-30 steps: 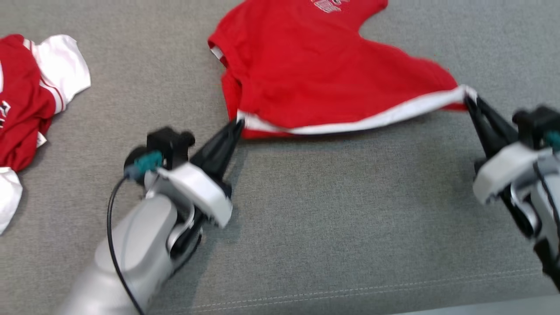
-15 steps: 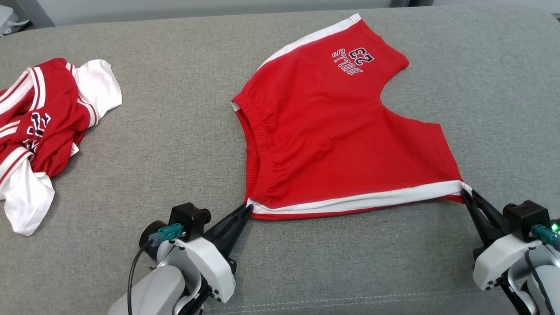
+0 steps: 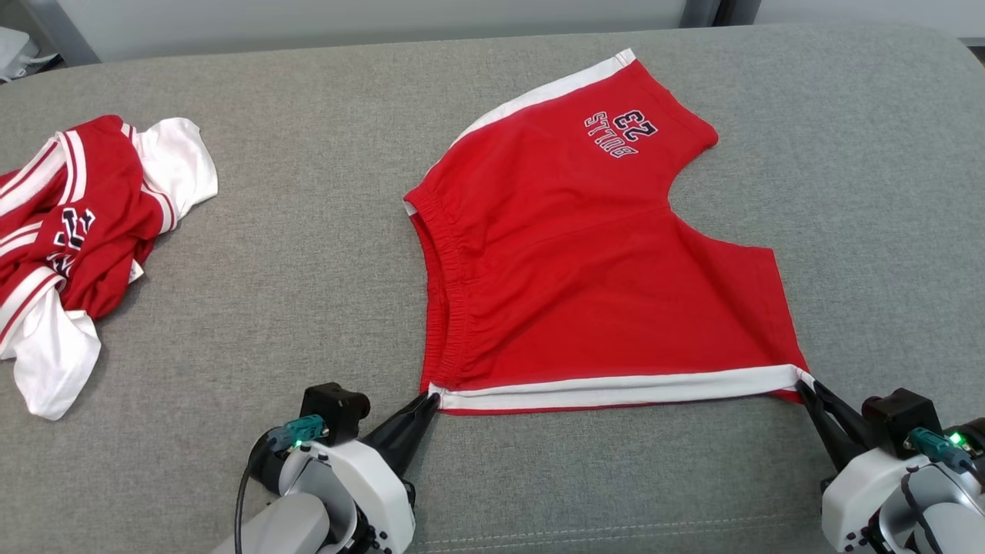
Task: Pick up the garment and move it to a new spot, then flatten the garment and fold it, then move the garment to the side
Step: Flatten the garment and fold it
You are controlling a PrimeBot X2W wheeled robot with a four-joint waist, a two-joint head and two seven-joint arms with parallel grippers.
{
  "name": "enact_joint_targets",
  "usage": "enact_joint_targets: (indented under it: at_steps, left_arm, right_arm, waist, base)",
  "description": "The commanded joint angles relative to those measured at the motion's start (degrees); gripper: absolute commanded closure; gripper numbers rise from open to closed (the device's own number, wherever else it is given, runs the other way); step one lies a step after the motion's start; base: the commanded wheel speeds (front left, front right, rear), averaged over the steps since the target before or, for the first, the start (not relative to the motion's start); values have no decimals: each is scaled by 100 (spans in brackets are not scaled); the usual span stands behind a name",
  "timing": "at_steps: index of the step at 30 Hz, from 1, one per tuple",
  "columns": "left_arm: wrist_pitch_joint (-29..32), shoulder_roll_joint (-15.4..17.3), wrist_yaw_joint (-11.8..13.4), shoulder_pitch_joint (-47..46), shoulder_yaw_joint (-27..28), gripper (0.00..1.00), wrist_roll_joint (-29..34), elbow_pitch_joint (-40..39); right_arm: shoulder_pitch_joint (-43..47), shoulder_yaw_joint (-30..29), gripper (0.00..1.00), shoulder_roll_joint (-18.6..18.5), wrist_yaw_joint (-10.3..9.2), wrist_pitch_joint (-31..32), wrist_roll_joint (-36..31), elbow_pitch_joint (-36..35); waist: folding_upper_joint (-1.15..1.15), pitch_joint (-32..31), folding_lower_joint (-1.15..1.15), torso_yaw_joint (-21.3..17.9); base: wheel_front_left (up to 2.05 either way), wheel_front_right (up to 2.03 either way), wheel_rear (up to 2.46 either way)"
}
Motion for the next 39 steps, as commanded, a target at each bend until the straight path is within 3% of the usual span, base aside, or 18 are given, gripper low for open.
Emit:
enact_joint_targets:
  at_steps: [1,2,3,4,11,15,21,27,31,39]
  left_arm:
    - [-26,87,-40,34,102,65,-64,-4]
    - [-26,78,-40,33,93,40,-80,23]
    - [-26,67,-40,34,103,0,-99,58]
    - [-26,52,-40,46,121,0,-119,90]
    - [-26,-26,-38,247,420,0,-183,279]
    - [-26,29,154,445,800,0,-16,92]
    - [-26,173,870,993,2119,0,744,-1278]
    - [-26,-232,1270,1743,3552,0,1775,-2925]
    - [-26,-551,1260,2143,4088,0,2319,-3493]
    - [-26,-910,946,2762,4597,0,2948,-3887]
  right_arm:
    - [92,59,89,-110,-1,-1,-51,-47]
    - [89,55,62,-100,-1,-9,-59,-16]
    - [84,51,43,-88,-1,-16,-70,17]
    - [77,42,0,-72,-1,-24,-91,62]
    - [92,-53,0,93,-1,-111,-239,286]
    - [116,-358,0,85,-1,-174,-339,178]
    - [223,-947,0,393,-1,-291,-573,-442]
    - [443,-1315,0,971,-1,-340,-866,-1053]
    - [618,-1339,0,1296,-1,-346,-938,-1471]
    - [1061,-1300,0,1672,-1,-348,-709,-2274]
  waist:
    - [0,-11,0,2]
    - [0,-22,0,5]
    - [0,-38,0,6]
    - [0,-76,0,-2]
    - [0,-458,0,-68]
    - [0,-746,0,-94]
    - [0,-1066,0,-48]
    - [0,-1240,0,32]
    - [0,-1331,0,27]
    - [0,-1439,0,6]
  base:
    - [0,0,0]
    - [0,0,0]
    - [0,0,0]
    - [0,0,0]
    - [0,0,0]
    - [0,0,0]
    - [0,0,0]
    - [0,0,0]
    - [0,0,0]
    - [0,0,0]
